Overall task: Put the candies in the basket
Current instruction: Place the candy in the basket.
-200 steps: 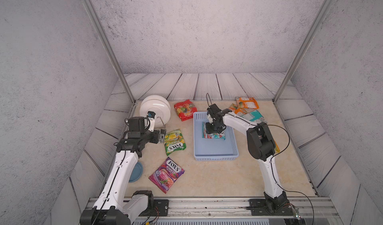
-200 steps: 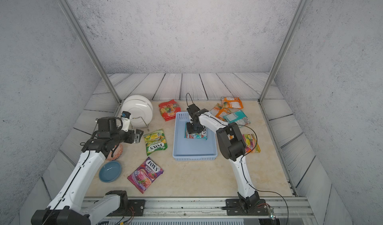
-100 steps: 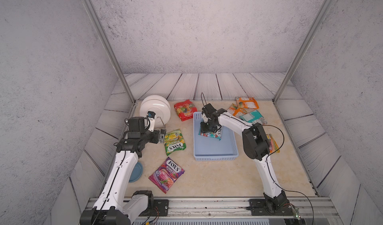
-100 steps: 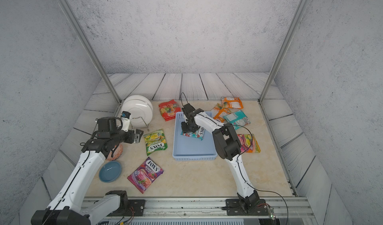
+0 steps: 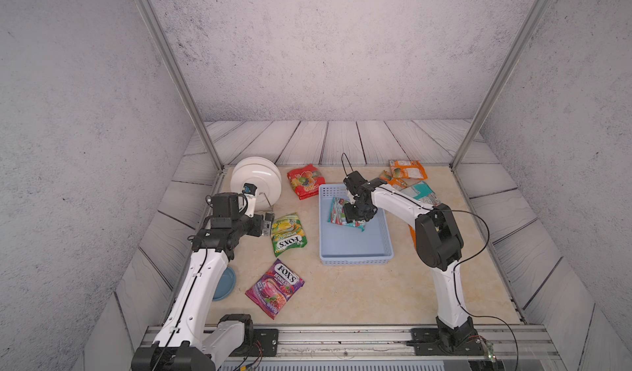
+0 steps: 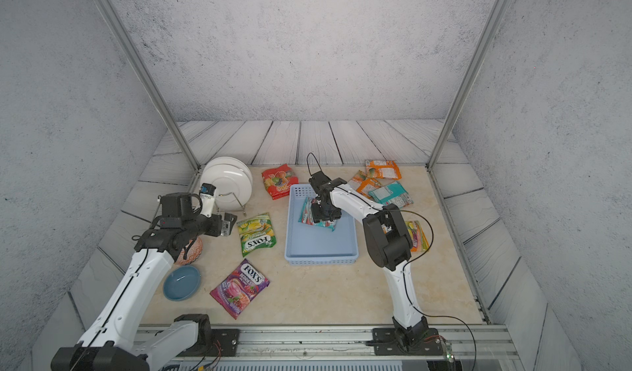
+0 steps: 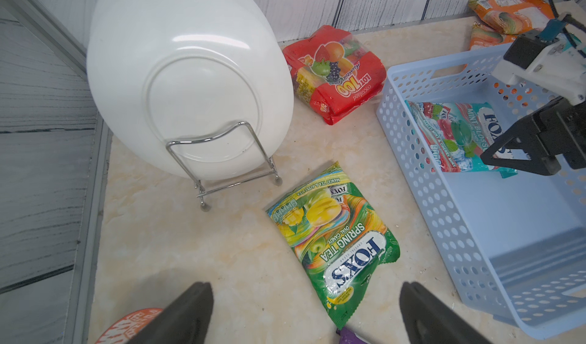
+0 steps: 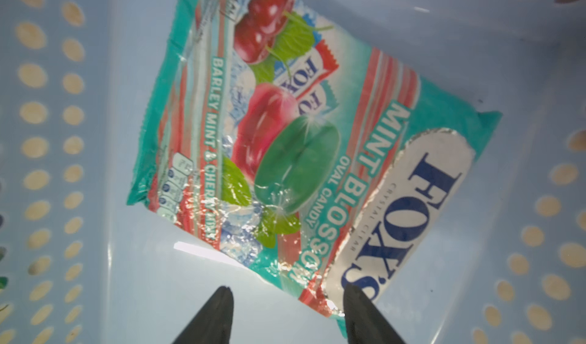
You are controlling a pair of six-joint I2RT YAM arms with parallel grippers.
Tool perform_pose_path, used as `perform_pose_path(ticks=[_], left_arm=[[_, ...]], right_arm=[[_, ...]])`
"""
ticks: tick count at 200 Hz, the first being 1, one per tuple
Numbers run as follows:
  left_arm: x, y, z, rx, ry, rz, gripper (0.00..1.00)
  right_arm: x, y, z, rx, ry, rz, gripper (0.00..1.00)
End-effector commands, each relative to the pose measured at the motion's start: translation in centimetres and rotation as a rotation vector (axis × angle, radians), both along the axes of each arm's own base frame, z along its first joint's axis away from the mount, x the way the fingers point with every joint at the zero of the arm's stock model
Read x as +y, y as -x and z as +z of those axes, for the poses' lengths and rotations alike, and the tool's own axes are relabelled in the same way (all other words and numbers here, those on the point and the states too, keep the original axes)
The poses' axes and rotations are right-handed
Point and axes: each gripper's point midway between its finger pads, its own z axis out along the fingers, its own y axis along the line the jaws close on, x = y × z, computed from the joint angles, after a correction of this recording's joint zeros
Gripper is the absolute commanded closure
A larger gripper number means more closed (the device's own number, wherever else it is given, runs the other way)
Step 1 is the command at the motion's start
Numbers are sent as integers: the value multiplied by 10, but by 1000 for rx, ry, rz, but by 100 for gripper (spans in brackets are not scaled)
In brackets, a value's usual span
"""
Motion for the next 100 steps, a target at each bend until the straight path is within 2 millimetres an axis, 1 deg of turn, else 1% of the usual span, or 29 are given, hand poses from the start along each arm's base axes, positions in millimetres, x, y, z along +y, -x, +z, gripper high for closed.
perform_pose_path(ticks=[1,24,33,63,80,100], left_arm=[[-2,0,8,-24,2,-12,2],[-4,0,3,-20,5,-17,2],[-4,0,3,-15,8,-17,2],[-3,-2,5,-24,-2,-11,2],[-6,0,4,-19,6,-24,2],[-6,0,8,-19,4,-21,2]], right_arm=[[-17,1,-8,28,51,-36,35],[-20,-6,-10,13,50,-63,27],[-18,-7,-12,20,34,-61,26],[-18,-17,-23,37,30,-70,27],[-17,-15,-32,62,32,-68,28],[-16,-13,-40,81,31,-66,29]])
